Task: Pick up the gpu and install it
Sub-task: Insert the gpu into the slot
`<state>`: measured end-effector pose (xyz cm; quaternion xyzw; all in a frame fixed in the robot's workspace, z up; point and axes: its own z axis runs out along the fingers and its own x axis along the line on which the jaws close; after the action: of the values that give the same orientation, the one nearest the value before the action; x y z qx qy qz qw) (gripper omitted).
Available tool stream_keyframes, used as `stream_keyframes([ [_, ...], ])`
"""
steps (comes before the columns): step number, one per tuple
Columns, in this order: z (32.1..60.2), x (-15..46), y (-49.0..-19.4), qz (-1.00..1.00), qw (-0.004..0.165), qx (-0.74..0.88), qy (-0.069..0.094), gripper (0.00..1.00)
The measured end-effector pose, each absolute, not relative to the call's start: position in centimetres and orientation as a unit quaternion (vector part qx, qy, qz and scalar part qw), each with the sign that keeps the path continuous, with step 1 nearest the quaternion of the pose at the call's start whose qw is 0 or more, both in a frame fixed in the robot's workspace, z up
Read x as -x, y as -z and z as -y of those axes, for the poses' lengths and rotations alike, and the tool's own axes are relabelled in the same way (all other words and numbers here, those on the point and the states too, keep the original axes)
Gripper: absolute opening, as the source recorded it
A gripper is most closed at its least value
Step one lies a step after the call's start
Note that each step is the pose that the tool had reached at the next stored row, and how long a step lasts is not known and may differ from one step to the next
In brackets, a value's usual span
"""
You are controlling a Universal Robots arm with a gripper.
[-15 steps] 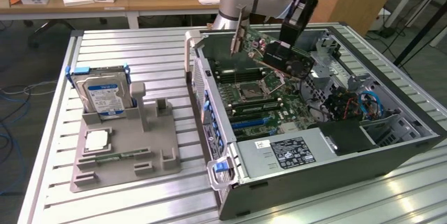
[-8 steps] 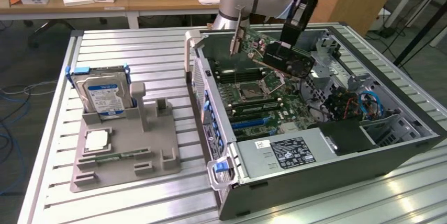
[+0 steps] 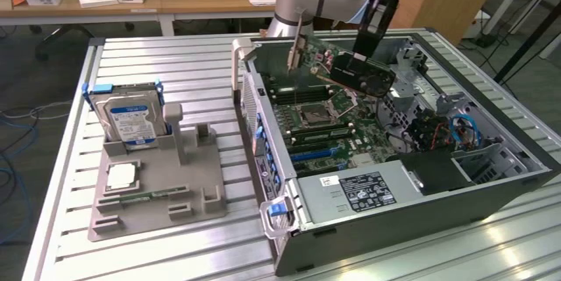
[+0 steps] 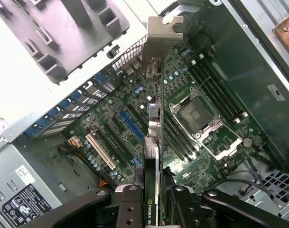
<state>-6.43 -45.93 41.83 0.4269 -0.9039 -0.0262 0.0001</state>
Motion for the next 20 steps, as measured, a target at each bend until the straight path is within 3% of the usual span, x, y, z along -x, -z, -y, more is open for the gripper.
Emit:
stream_keyframes([
  [20,45.93,6.33,-41.82,0.878,0.002,-0.478,0.026,0.26],
])
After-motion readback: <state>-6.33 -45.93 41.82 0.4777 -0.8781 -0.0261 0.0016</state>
